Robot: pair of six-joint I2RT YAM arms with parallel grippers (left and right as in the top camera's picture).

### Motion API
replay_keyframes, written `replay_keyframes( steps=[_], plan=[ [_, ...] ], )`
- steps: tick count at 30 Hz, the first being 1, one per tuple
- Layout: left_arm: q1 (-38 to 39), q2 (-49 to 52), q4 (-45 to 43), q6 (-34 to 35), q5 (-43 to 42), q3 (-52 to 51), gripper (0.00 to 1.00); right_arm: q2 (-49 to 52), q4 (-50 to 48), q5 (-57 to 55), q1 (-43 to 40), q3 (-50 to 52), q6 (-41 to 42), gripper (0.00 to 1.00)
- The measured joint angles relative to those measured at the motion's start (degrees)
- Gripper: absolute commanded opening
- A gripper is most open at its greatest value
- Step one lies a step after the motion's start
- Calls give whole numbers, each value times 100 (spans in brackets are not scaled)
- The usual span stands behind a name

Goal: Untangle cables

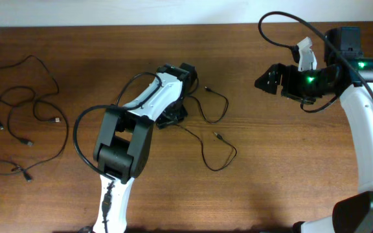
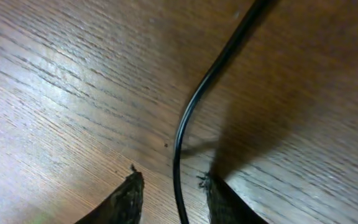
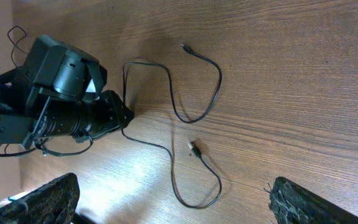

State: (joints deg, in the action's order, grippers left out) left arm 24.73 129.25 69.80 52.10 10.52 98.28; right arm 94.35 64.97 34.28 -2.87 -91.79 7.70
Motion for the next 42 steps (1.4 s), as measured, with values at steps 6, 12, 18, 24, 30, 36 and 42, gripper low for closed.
replay_keyframes(
  steps=[6,12,18,24,30,36,42],
  plan=[
    [0,-2,-63,9,48,-103,0,2,0,0,0,0,-2,99],
    [-295,0,-2,-1207,457,435,0,2,-4,0,0,0,2,99],
    [-1609,-15,-238,-2955,616,3246,0,2,-7,-2,0,0,0,99],
    [-2927,-122,-1751,-3659,706,5082,0,2,11,-2,0,0,0,99],
    [-3757,-46,-2527,-3759,551,5156,0,2,44,-2,0,0,0,99],
    [-3755,977,-1906,-3766,466,5060,0,2,76,-2,0,0,0,99],
    [-3864,1478,-1036,-3314,767,4903,0,2,83,-2,0,0,0,99]
  ],
)
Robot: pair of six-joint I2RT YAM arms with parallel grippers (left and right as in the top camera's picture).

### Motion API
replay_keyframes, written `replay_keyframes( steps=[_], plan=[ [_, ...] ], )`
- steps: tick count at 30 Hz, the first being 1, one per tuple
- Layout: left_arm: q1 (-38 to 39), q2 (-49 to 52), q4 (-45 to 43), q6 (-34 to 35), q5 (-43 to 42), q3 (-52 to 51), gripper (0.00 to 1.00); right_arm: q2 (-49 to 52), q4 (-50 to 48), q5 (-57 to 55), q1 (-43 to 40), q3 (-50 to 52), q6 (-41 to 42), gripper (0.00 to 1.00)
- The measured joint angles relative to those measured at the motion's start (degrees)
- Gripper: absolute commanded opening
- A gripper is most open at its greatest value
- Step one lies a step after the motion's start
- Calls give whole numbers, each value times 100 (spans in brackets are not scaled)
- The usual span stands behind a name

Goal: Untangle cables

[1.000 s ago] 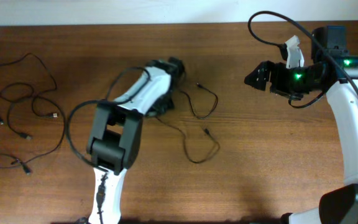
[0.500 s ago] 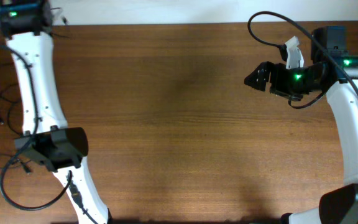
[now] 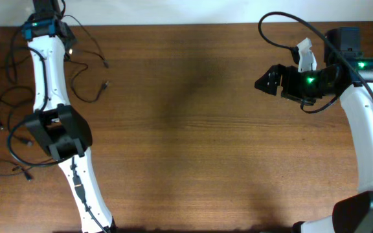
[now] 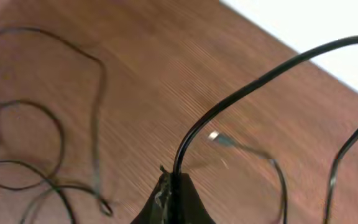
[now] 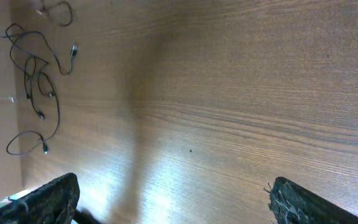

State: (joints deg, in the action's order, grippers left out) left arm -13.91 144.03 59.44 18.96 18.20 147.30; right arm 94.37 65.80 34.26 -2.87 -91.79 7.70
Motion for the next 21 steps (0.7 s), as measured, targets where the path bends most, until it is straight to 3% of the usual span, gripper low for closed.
replay_keyframes(
  steps=[5,6,8,9,21],
  plan=[
    [-538,-2,-348,229,162,24,0,0,0,2,0,0,0,99],
    [-682,-2,-439,258,184,24,5,0,2,0,0,0,0,99],
    [-826,-2,-446,284,184,24,56,0,0,2,0,0,2,99],
    [-909,-2,-444,197,164,24,100,-2,0,0,0,0,0,99],
    [-787,-385,-544,-380,-332,22,99,0,-7,-131,0,0,-2,99]
  ],
)
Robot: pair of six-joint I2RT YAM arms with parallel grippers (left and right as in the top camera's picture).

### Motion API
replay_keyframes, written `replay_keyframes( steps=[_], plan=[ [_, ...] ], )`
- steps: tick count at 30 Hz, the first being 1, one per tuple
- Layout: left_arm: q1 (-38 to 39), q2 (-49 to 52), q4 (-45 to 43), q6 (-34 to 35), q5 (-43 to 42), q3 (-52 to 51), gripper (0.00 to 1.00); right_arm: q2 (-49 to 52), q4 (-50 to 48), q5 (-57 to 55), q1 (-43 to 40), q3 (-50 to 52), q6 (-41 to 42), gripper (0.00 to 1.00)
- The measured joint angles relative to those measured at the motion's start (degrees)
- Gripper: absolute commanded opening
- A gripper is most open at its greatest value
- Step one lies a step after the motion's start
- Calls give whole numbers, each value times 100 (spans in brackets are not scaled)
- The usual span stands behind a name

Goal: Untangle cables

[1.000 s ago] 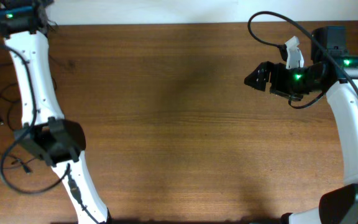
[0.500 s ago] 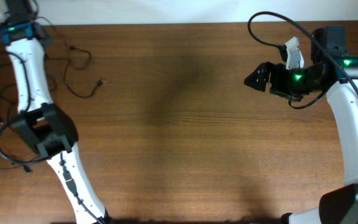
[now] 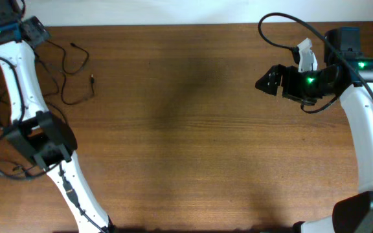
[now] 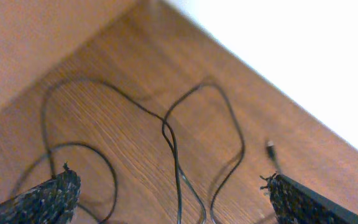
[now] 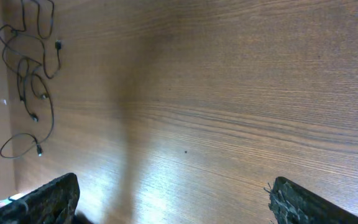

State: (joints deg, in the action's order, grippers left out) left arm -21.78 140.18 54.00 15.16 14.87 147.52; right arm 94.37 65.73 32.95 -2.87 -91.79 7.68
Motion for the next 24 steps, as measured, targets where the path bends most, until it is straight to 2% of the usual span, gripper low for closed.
replay_keyframes(
  steps=[5,12,18,24],
  plan=[
    [20,-1281,553,-37,-195,2,99,-2,7,-26,0,0,2,98],
    [448,-3418,2879,-63,-1366,72,100,-393,378,-667,0,-208,-20,99],
    [544,-3838,4247,-66,-1753,79,99,-1403,916,-1311,0,-321,-210,99],
    [544,-3838,4266,-63,-1794,76,99,-2288,1377,-1585,0,-321,-234,99]
  ],
)
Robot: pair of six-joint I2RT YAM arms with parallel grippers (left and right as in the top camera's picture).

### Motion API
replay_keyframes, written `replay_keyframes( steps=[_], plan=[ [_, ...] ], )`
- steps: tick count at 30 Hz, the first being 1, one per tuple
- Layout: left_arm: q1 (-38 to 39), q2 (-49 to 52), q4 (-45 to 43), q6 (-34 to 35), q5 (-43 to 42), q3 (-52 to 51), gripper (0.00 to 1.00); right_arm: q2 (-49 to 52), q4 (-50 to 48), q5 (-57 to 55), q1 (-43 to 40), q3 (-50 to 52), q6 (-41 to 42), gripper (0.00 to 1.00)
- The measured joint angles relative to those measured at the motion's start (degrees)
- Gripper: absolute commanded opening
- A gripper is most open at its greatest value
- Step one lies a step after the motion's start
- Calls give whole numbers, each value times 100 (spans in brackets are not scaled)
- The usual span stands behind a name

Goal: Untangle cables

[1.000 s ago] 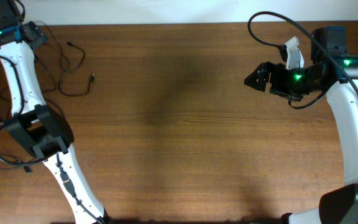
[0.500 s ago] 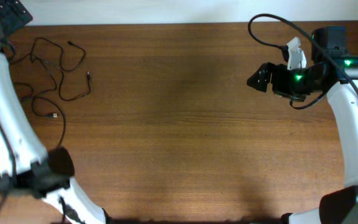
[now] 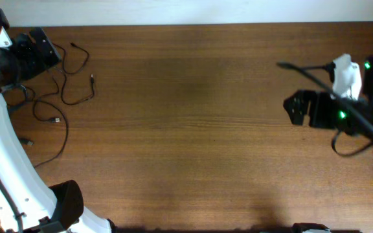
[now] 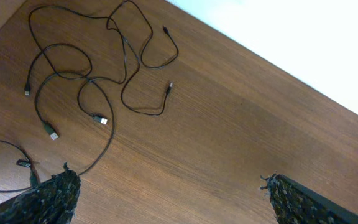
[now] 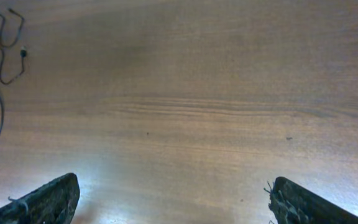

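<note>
Several thin black cables lie loose at the table's far left. One looped cable (image 4: 138, 59) (image 3: 76, 71) lies nearest the middle, its plug ends apart. Another cable (image 4: 73, 87) (image 3: 52, 122) curls beside it, crossing it in places. My left gripper (image 4: 169, 199) (image 3: 44, 50) hangs open above them with nothing between its fingers (image 4: 48, 199). Far right, my right gripper (image 5: 176, 202) (image 3: 293, 109) is open over bare wood; the cables (image 5: 2, 43) show only in its view's top left corner.
The brown wooden table (image 3: 193, 129) runs wide between the two arms. A white wall edge (image 4: 303, 43) borders the table's back. More cable (image 4: 5, 165) trails toward the table's left edge.
My left gripper, then low over the cables at the back left corner, now stands higher with the whole cluster in view. My right arm has moved right and nearer the front.
My left gripper stood open around a cable in the table's middle. Then it was shut on that cable at the far left back. Then it was open with the cable lying by the other cables. Now it hangs open higher above them.
</note>
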State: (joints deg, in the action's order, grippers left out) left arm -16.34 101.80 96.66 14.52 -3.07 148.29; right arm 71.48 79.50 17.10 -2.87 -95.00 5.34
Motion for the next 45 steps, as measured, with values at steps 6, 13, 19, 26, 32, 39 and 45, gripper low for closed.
replay_keyframes(
  steps=[6,13,19,26,32,39,45],
  plan=[
    [0,0,0,-2,0,0,99,-879,533,-162,0,-37,-2,99],
    [0,0,0,0,0,0,99,-962,669,-319,0,-37,-120,99],
    [0,0,2,0,-4,0,99,-1178,-774,-372,111,520,-151,99],
    [0,0,4,0,-20,-2,99,-2861,-4485,-402,761,3770,-195,99],
    [0,0,2,-2,-17,-4,99,-4791,-6730,-450,857,6773,-216,99],
    [0,0,2,-2,-17,-7,99,-6175,-7674,-520,857,8564,-216,99],
    [0,0,2,0,-20,-7,99,-6612,-8168,-527,857,9368,-212,99]
  ],
)
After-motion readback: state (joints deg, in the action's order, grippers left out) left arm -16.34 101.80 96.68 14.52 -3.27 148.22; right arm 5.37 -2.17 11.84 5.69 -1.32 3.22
